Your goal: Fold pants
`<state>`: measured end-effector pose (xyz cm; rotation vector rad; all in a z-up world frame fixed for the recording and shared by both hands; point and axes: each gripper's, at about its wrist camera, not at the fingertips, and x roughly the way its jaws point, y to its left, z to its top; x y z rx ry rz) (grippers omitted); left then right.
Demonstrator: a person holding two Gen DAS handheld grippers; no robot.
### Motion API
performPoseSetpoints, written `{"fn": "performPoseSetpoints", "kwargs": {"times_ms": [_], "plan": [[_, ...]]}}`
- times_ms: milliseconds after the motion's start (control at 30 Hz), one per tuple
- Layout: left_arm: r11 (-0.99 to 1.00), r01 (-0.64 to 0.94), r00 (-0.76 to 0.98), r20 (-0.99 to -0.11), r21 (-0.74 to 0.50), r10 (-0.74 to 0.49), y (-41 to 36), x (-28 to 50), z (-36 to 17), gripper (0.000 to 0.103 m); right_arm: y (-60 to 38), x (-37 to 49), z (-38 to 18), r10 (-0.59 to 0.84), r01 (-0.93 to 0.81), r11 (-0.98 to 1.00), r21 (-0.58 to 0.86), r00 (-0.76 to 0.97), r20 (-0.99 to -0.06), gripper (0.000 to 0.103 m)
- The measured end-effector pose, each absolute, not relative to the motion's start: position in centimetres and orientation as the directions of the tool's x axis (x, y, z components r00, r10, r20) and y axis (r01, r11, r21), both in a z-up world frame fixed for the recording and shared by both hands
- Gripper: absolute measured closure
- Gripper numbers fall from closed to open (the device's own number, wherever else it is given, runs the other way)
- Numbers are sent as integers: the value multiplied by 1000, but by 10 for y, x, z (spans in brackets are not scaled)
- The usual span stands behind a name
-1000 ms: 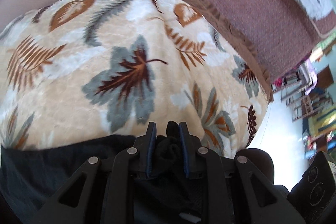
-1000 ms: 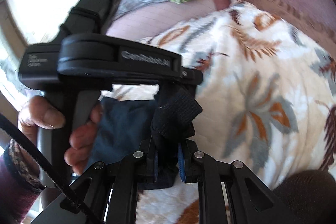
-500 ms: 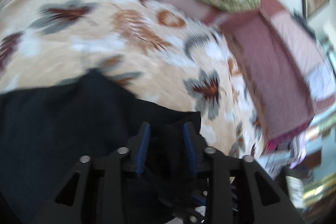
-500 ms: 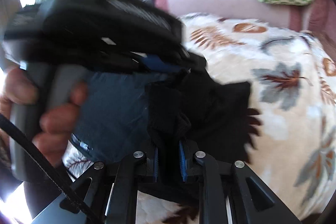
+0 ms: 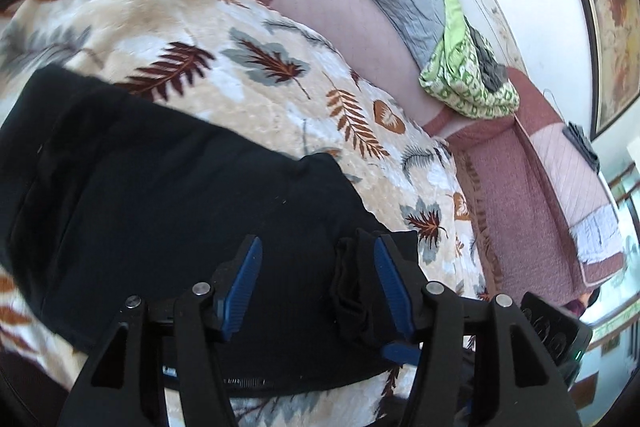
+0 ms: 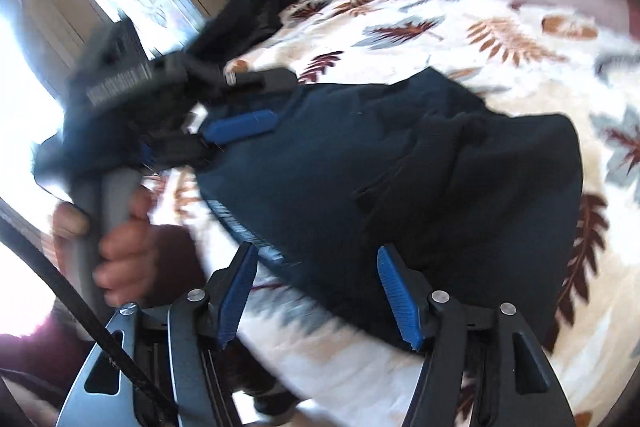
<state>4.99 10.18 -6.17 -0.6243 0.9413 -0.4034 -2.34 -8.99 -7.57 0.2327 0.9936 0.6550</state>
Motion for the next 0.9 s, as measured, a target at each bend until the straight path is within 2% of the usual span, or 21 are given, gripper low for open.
{"fn": "performPoseSetpoints", "kwargs": {"times_ms": [100, 200, 233, 300, 433, 600, 800, 900], "plan": [[748, 23, 545, -619, -663, -566, 107, 41, -64, 45, -105, -23, -59, 623, -366, 781, 506, 396, -675, 35], [760, 17, 544, -631, -650, -552, 105, 33, -65, 45, -120, -8, -46, 540, -279, 841, 463, 473, -696, 38], [771, 15, 544, -642, -637, -540, 104, 30, -64, 45, -123, -2, -46, 509, -244, 859, 449, 485, -711, 48], [784, 11, 543, -654, -621, -526, 103, 24, -64, 45, -124, 12, -48, 497, -202, 865, 460, 477, -725, 60], [780, 6, 538, -656, -625, -530, 106, 15, -65, 45, -110, 37, -69, 479, -144, 874, 464, 411, -775, 71], [783, -6, 541, -661, -622, -521, 109, 10, -67, 44, -91, 49, -107, 599, -97, 794, 600, 285, -748, 70], [778, -21, 540, -662, -628, -520, 111, 11, -71, 43, -98, 38, -101, 728, -100, 679, 727, 221, -649, 69], [783, -14, 536, -666, -621, -519, 108, 10, -71, 42, -117, 40, -83, 765, -99, 626, 774, 271, -584, 67]]}}
